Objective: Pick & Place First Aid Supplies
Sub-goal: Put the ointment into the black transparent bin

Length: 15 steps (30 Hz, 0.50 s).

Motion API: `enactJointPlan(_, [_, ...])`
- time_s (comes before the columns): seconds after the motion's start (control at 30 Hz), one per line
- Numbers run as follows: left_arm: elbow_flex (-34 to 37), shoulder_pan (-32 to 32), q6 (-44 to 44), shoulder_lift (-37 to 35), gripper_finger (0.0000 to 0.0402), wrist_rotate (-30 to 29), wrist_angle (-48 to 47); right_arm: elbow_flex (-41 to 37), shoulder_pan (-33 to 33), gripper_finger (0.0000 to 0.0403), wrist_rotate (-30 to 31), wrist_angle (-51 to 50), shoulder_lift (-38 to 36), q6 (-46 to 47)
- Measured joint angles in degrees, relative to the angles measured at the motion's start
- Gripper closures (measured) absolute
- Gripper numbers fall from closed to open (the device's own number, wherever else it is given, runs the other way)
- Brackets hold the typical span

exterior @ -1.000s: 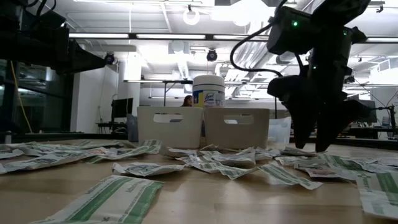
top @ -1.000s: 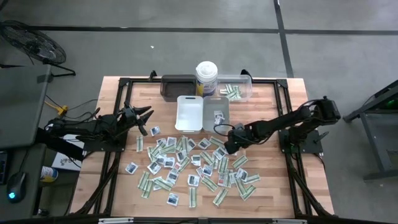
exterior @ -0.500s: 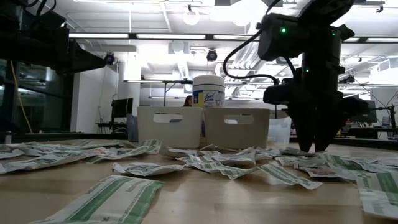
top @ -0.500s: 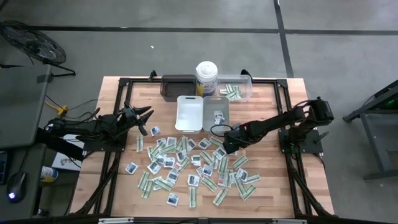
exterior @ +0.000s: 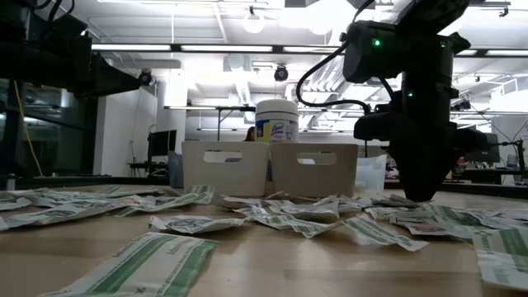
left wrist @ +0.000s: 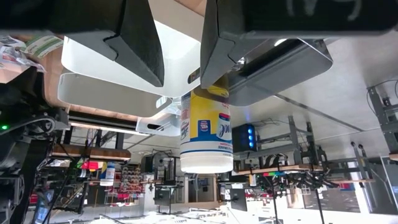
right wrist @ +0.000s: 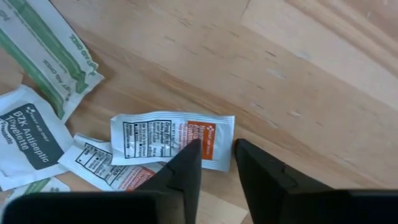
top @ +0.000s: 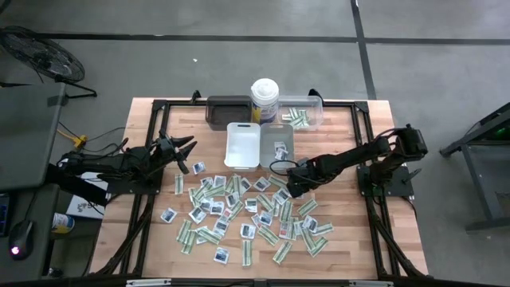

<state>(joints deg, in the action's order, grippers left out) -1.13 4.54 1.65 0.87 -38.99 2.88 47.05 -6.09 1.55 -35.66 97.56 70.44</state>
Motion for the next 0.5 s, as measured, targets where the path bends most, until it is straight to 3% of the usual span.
enactJointPlan(0.5, [0.0, 0.0, 0.0, 0.0, 0.03, 0.0, 0.0, -0.5, -0.1, 0.0399, 0.8, -0.3, -1.3, -0.9])
